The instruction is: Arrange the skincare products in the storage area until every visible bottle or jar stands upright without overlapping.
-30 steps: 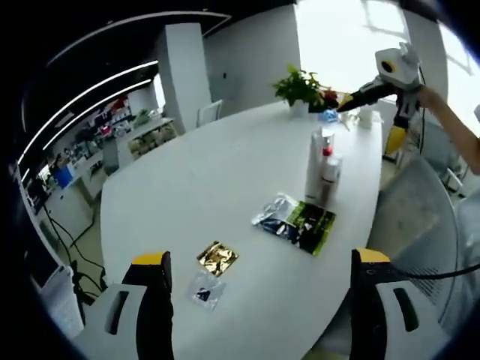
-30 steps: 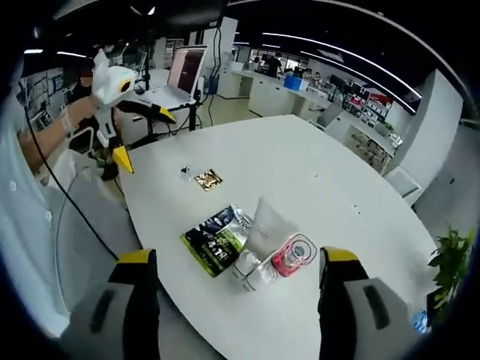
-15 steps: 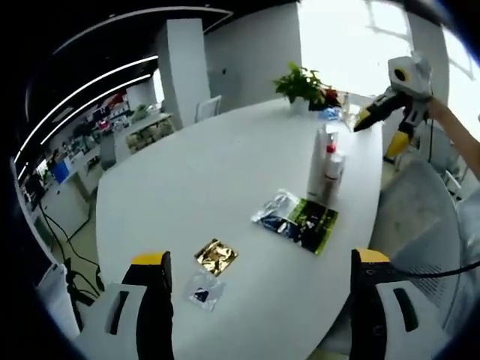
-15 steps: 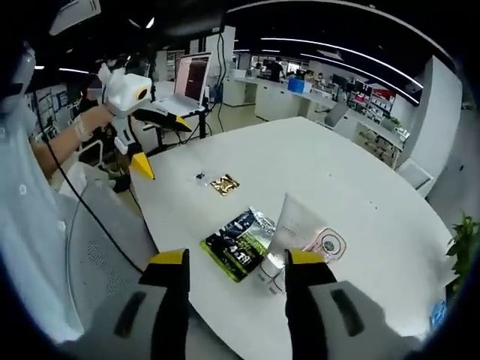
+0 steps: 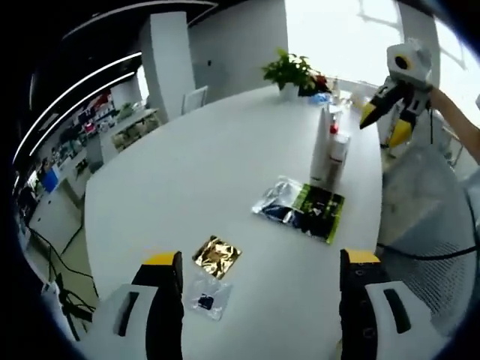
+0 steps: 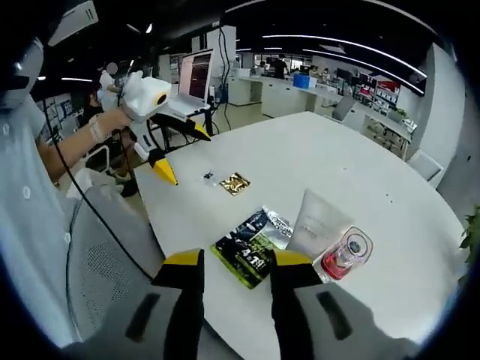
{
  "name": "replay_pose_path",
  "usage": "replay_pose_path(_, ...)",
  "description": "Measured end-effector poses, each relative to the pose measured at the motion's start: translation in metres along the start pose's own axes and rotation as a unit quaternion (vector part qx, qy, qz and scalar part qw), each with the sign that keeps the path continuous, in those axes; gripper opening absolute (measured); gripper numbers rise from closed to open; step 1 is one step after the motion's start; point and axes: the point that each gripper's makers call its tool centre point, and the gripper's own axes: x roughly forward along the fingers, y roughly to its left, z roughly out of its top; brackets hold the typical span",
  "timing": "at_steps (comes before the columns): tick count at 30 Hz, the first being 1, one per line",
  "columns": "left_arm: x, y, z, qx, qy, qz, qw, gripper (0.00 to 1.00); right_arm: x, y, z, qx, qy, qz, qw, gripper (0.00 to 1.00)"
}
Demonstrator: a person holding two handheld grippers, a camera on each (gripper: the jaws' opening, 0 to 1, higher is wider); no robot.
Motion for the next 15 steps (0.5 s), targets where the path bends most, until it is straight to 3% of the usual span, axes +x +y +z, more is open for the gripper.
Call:
replay_pose_path(5, 0.016, 0.012, -0.002, 0.010, 0.006, -0.015, 0.9998, 0.75, 0.007, 0.006, -0.002, 0.005, 0.006, 0.006, 0.9999, 0.26)
replay_pose_path(8, 0.024, 0.014, -0.003, 0.037, 0.013, -0.029, 0.9988, 0.72, 0.008, 0.007, -0.003, 0.007, 0.009, 0.007, 0.9999, 0.26)
replay_pose_path(13, 0.041, 0.031, -0.018, 0.046, 0.042, -0.043, 0.9972, 0.68, 0.011, 0.013, -0.004, 0.008, 0.012, 0.012, 0.9998, 0.25)
replay_pose_path(15, 0.046, 0.029, -0.017, 0.052, 0.044, -0.047, 0.9966, 0.67, 0.013, 0.014, -0.004, 0.007, 0.013, 0.011, 0.9998, 0.24)
